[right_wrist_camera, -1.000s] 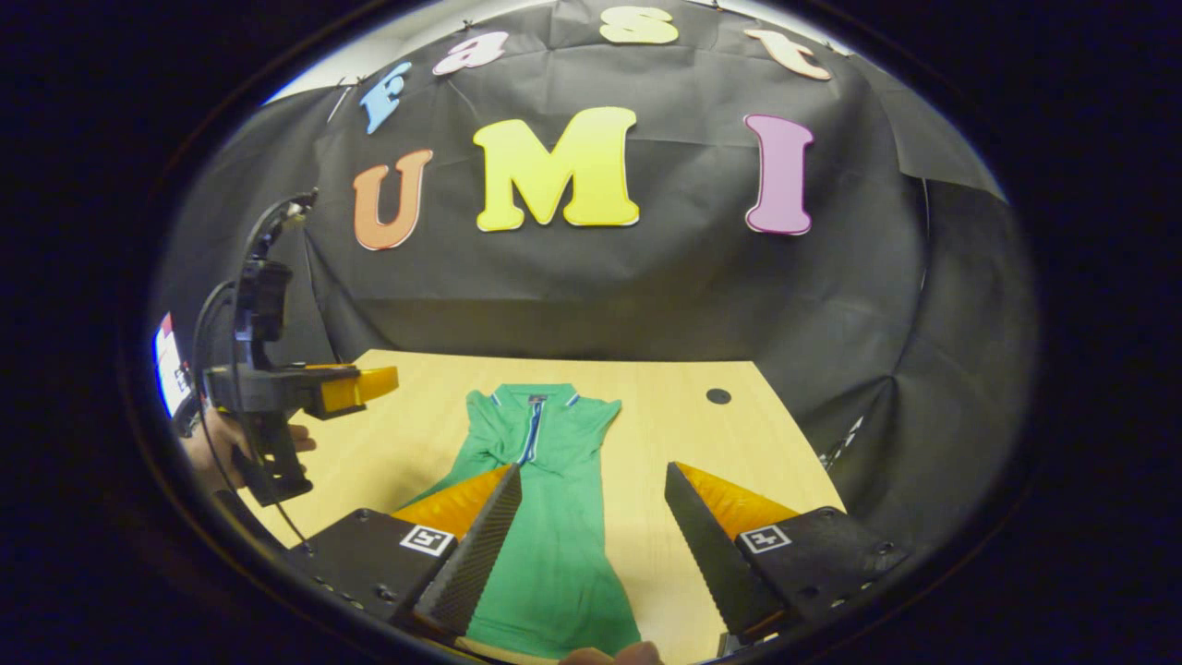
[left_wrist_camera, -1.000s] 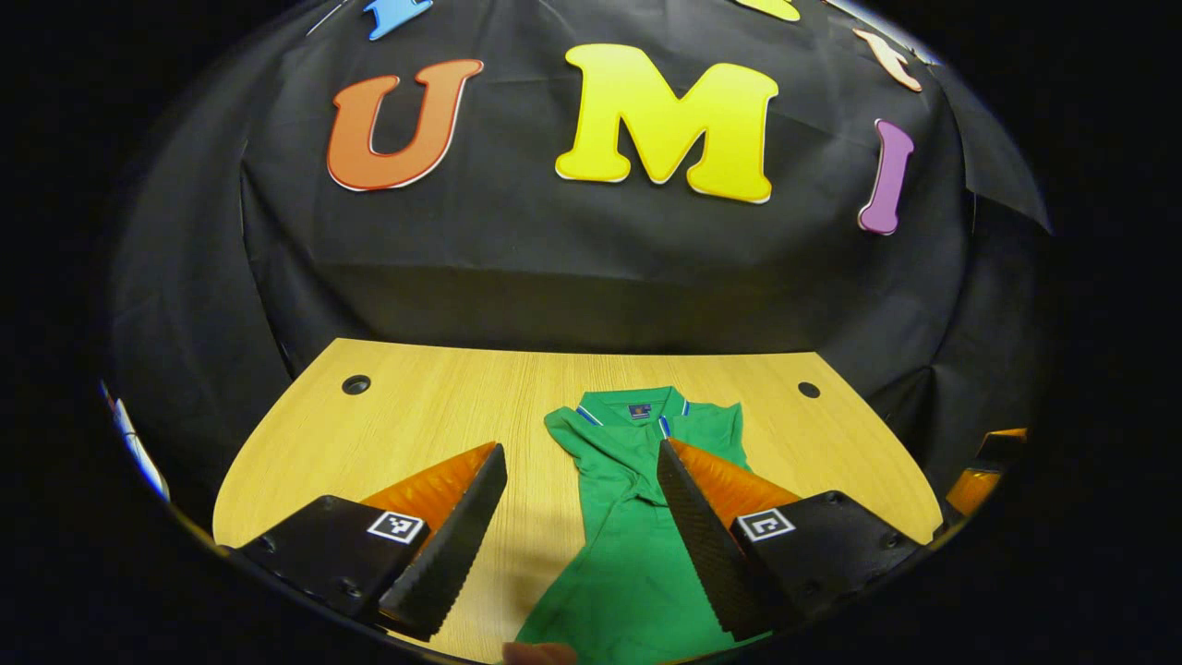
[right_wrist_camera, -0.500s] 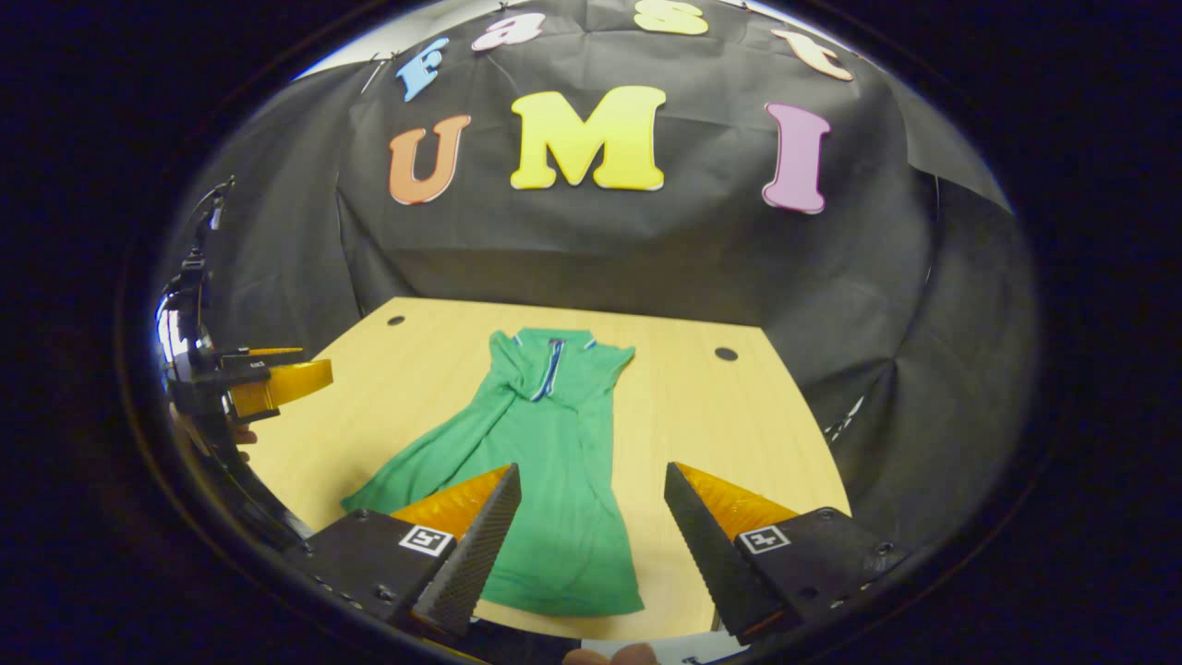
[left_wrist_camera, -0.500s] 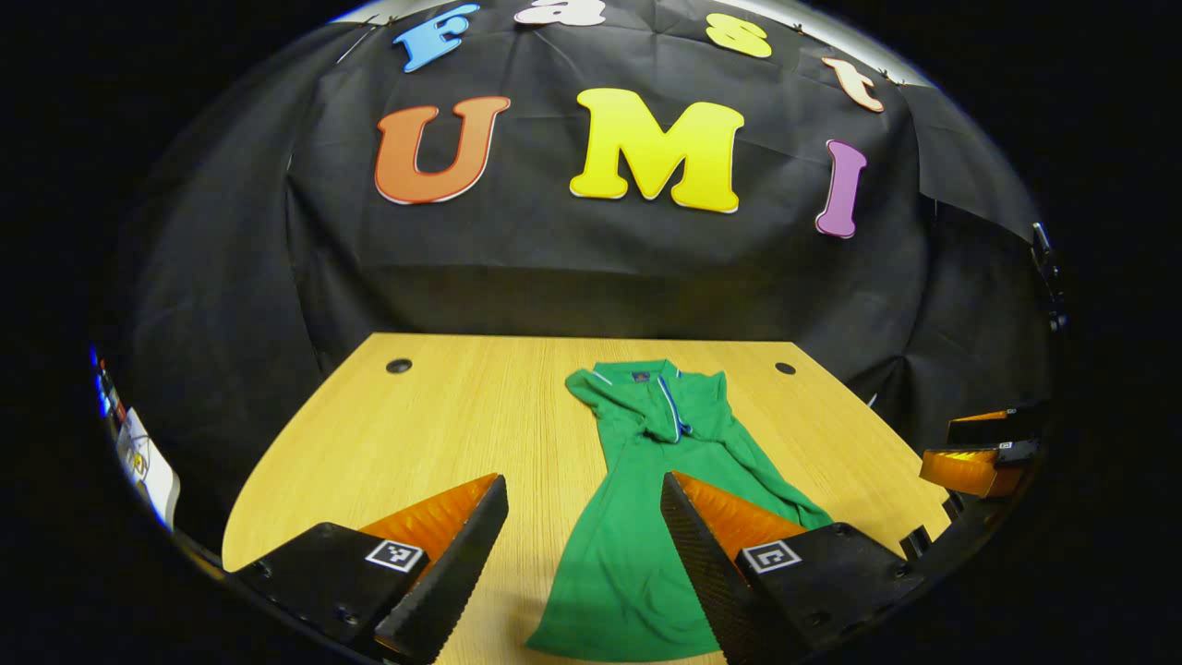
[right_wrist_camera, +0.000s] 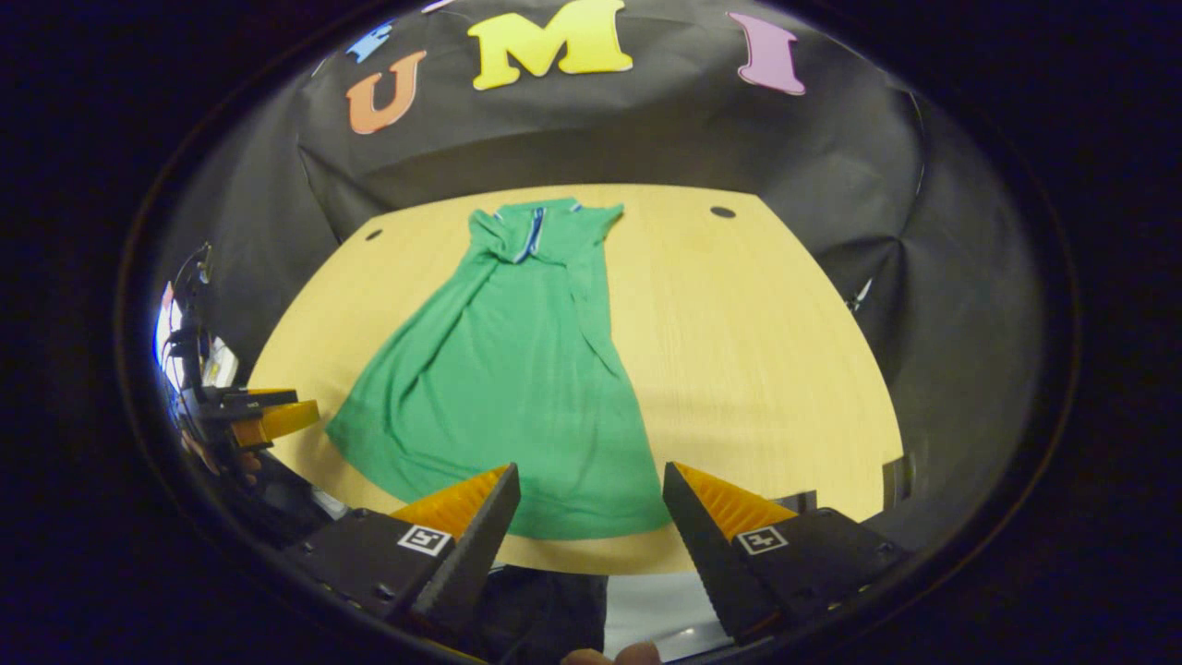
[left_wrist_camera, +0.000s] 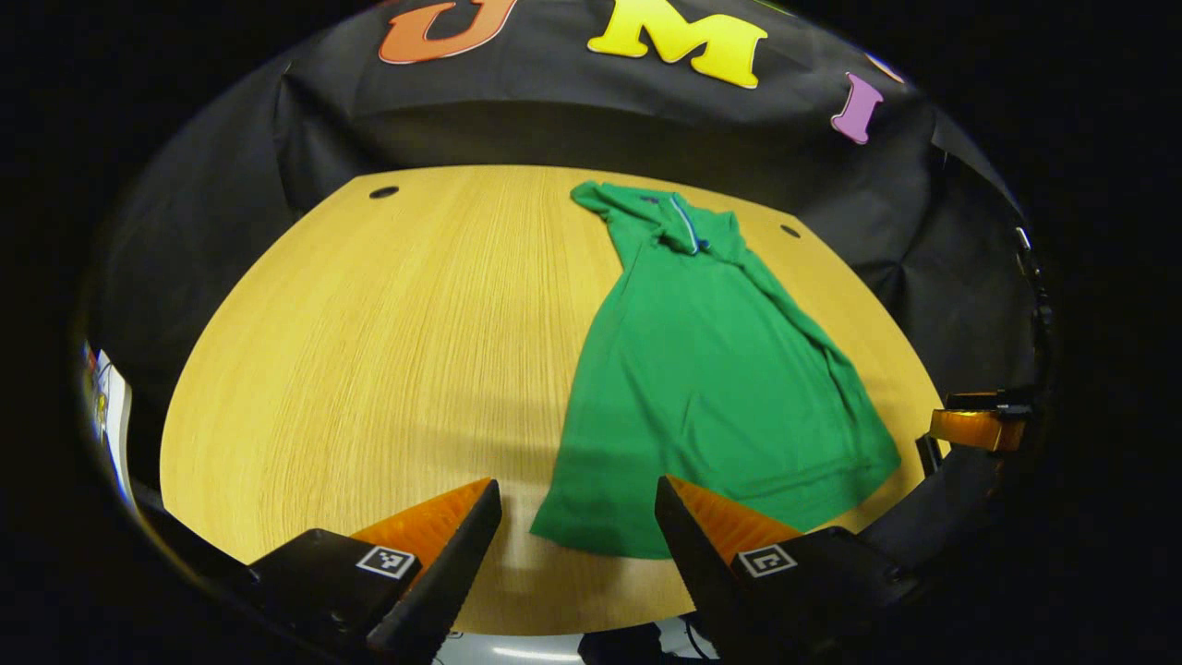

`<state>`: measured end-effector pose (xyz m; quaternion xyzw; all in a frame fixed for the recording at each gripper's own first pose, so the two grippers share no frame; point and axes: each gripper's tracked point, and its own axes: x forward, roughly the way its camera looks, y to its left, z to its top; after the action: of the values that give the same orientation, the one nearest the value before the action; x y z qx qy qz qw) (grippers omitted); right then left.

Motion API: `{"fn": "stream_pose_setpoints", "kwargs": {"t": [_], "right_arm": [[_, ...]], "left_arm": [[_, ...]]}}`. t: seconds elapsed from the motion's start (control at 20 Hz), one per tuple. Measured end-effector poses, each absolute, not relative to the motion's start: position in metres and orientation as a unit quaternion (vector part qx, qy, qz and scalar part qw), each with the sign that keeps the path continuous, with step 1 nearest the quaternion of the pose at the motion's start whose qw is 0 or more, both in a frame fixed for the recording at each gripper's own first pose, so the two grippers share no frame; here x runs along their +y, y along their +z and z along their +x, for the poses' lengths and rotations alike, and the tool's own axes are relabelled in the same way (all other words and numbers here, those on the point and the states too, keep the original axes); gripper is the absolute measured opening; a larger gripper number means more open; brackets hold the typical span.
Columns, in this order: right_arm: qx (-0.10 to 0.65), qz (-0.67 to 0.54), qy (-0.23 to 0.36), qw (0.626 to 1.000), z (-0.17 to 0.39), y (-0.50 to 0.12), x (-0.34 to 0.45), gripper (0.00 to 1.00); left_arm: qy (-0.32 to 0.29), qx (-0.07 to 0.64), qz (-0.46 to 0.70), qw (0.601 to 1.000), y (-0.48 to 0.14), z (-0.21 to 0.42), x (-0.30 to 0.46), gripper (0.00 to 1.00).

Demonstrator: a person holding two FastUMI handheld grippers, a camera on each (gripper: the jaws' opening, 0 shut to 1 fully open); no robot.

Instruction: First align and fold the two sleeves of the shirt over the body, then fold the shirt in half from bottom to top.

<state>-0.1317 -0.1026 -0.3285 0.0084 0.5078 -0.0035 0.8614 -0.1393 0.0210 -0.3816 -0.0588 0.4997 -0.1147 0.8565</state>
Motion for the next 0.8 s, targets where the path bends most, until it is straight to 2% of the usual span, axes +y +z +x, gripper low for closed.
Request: {"fn": "stream_pose_setpoints", "kwargs": {"t": [0.15, 0.4, 0.8], "right_arm": [[0.550, -0.014, -0.008, 0.835, -0.139, -0.357, -0.114, 0.95], [0.585, -0.015, -0.001, 0.811, -0.139, -0.387, -0.116, 0.96], [0.611, -0.010, 0.002, 0.791, -0.146, -0.408, -0.117, 0.96]], "left_arm": [[-0.111, 0.515, -0.043, 0.849, -0.396, -0.132, 0.018, 1.00], [-0.113, 0.542, -0.015, 0.833, -0.409, -0.116, 0.015, 1.00], [-0.112, 0.565, 0.024, 0.817, -0.376, -0.075, -0.001, 1.00]]}}
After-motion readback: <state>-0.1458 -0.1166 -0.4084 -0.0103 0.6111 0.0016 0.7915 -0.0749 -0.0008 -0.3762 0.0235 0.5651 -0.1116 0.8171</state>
